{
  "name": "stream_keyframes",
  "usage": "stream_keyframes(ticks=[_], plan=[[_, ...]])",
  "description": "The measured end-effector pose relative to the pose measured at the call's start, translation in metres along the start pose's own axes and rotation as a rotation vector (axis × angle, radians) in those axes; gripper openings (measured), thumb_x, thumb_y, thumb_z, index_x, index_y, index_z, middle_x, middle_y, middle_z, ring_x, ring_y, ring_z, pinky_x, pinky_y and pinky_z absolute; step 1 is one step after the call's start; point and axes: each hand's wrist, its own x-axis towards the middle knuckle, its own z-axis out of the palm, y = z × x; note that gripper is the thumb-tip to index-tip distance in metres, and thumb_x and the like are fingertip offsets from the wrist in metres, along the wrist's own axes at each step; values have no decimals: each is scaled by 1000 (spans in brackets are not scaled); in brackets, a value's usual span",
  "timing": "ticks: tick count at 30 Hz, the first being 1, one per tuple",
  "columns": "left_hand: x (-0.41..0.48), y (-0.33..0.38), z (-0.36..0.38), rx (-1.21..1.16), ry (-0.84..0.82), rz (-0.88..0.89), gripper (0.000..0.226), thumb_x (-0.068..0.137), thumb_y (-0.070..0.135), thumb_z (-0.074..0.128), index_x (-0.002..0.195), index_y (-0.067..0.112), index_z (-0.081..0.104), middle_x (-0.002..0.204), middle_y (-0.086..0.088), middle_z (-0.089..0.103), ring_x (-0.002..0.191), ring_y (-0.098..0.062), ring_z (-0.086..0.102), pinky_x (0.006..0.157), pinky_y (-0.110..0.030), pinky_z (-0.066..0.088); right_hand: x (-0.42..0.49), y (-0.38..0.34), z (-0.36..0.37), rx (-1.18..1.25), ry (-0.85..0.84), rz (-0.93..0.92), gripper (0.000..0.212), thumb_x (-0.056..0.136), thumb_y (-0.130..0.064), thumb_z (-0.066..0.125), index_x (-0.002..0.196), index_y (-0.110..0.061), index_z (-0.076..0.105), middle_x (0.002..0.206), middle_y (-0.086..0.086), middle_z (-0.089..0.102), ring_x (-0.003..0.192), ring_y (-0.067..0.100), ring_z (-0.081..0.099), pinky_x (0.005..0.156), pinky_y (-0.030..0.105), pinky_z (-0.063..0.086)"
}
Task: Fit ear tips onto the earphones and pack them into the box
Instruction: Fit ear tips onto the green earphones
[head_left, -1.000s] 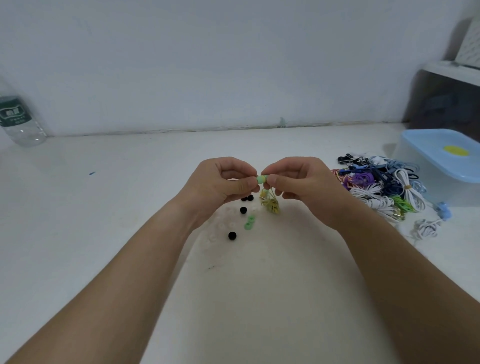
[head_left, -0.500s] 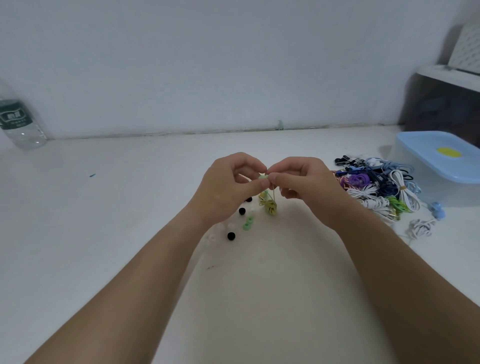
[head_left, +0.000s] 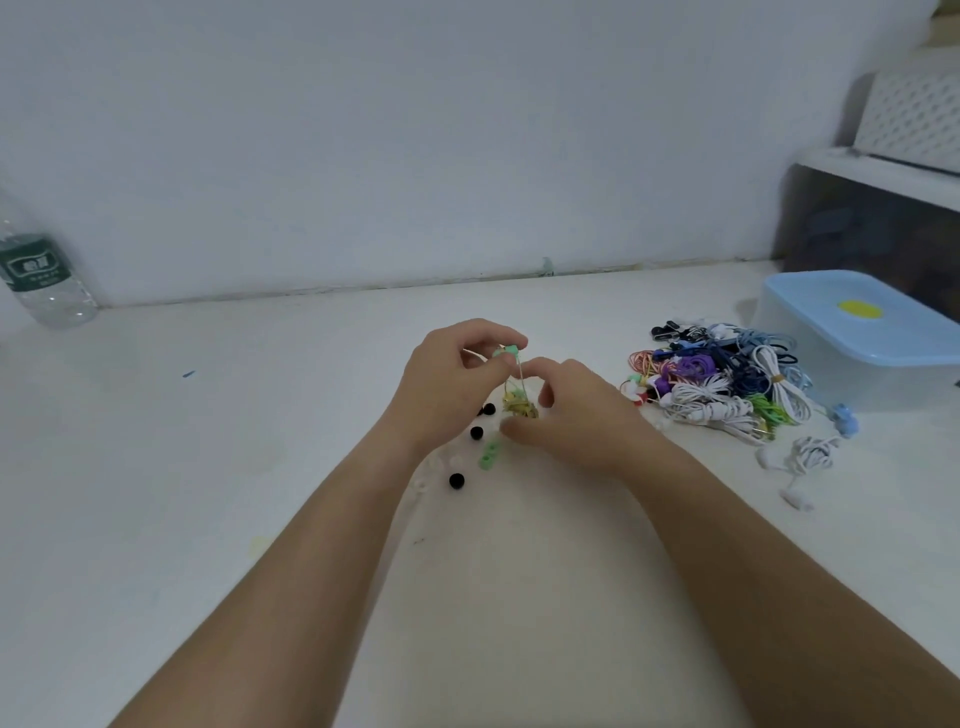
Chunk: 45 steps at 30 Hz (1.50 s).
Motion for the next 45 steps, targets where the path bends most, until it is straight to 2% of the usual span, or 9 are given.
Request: stream_keyframes(ticks=[3,6,10,19,25,30,35,39,45], plan=[[1,-1,0,-4,37,0,17,88,13,69,96,28,75,83,10,65,68,-7,57,73,-20,49,1,4,2,84,80,13,14,89,-36,61,101,-32,68,81,-12,61,78,10,57,66,29,44],[2,-3,-2,3,64,-35,18,85,13,73,93,29,73,83,11,65,66,-5,58,70,-17,48,2,7,-5,241,189,20,8,89,-26,64,86,-28,72,78,-8,69,72,8,60,61,24,44],[3,-3,1,-17,114,-111,16,85,13,71,94,27,71,89,10,68,70,-1,63,67,-14,46,1,3,-11,546,263,22,9,88,-23,71,94,-26,76,80,-11,71,62,-5,57,59,13,42],[4,27,10,-555,37,-365,17,95,8,61,110,8,69,98,-7,75,97,-19,73,95,-36,57,-6,-22,-46,1119,148,72,25,87,-8,74,111,-11,66,89,4,74,76,14,69,66,24,55],[-5,69,33,-1031,-14,-458,28,90,-12,47,108,-10,68,111,-21,73,106,-32,72,97,-35,56,-23,-21,-69,739,371,5,18,81,-13,80,93,-20,69,84,-5,71,70,6,66,63,24,54],[-5,96,60,-1203,-42,-564,20,96,6,46,108,-6,57,100,-23,74,95,-33,74,87,-40,60,-43,3,-92,443,430,-20,19,74,-21,84,86,-28,71,79,-9,68,54,-1,57,54,23,50],[1,124,110,-981,-129,-535,24,105,18,49,100,0,63,77,-12,71,61,-17,69,56,-25,57,-79,31,-132,380,287,-21,21,76,-13,79,93,-26,76,77,-6,75,65,3,68,65,18,52],[15,136,149,-750,-93,-567,18,103,12,48,88,9,57,68,-6,52,52,-13,41,44,-20,33,-93,77,-173,125,370,51,23,84,-13,60,94,-28,74,87,-10,75,85,10,70,84,29,56],[26,145,202,-604,-194,-590,17,97,10,50,86,9,63,62,-2,49,44,-11,35,37,-14,22,-86,146,-192,-405,353,241,50,87,-45,61,134,-27,60,146,4,51,124,33,53,104,40,43]])
